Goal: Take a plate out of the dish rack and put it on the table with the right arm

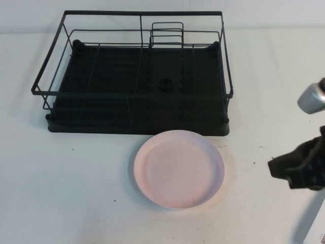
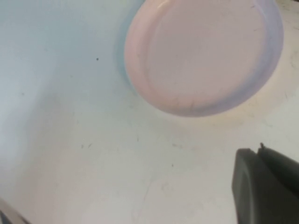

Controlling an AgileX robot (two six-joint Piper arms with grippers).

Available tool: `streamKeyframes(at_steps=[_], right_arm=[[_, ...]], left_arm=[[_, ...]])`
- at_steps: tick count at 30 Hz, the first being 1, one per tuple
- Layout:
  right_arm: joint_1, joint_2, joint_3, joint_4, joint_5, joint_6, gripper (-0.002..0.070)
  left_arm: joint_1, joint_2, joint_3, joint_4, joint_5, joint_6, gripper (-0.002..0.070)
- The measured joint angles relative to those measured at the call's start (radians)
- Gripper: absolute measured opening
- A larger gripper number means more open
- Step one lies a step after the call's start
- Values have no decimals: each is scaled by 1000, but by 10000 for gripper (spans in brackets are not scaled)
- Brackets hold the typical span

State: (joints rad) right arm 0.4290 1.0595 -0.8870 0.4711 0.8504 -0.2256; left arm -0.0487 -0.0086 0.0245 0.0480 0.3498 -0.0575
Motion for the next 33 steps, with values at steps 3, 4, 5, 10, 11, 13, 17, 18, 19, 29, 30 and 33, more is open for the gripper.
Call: streamKeyframes(at_steps=[3,4,5,10,11,13,17,18,19,29,30,33], right_arm=[[0,-47,0,-15,49,0,-17],[0,-57,0,-29,57,0,-18],[0,-67,0,-50,60,0,-18],[0,-79,2,-131,91,0,-18],[0,-79,2,-141,90,0,-18],[0,-79,6,-169,64,0,-18],[-12,-103,85,-233,-110,0,-18],[-29,-124,125,-241,-172,0,-18],[-52,-149,173,-245,-235,0,-18],[-328,-572,743,-258,-757,0,-18],[-346,-623,789,-258,-793,0,-18],[-388,-752,887,-258,-850,0,-18]], left_arm=[[0,0,0,0,0,0,-4],[0,0,0,0,0,0,-4],[0,0,0,0,0,0,-4],[0,0,0,0,0,0,-4],[0,0,0,0,0,0,-4],[0,0,0,0,0,0,-4],[0,0,0,0,0,0,-4],[0,0,0,0,0,0,-4],[0,0,0,0,0,0,-4],[0,0,0,0,0,0,-4],[0,0,0,0,0,0,-4],[0,0,0,0,0,0,-4]])
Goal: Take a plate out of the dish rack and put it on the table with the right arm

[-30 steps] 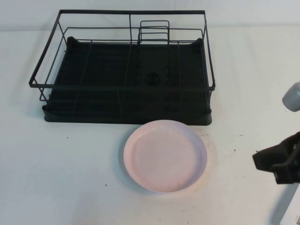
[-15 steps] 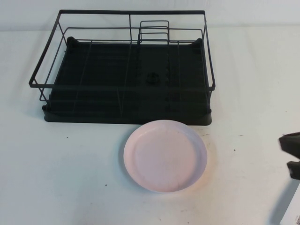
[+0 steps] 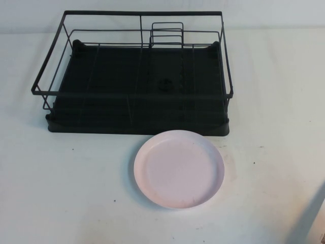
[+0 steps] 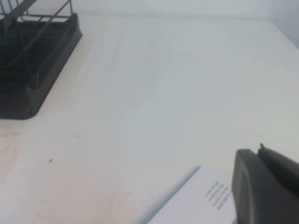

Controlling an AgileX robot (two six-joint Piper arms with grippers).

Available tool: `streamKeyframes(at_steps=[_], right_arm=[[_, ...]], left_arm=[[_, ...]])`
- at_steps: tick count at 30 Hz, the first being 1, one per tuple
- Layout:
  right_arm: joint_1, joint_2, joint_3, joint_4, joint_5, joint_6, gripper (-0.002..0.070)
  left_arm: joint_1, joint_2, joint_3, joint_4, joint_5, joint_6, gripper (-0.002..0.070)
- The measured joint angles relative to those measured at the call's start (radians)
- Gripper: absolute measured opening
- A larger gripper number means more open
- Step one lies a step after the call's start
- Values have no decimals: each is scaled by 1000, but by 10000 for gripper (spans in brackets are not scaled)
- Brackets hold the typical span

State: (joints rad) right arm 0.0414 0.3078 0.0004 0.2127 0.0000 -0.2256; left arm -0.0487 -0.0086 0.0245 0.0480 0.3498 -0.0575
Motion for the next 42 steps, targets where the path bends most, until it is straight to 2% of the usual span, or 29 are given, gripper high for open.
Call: streamKeyframes(at_steps=[10,20,42], right_arm=[[-30,-300,29,3,139,0,-18],[-30,-315,29,1,360,0,-18],[-30,-315,29,1,363,0,-18]], left_arm=[[0,0,0,0,0,0,-4],[0,0,0,0,0,0,-4],[0,0,0,0,0,0,-4]])
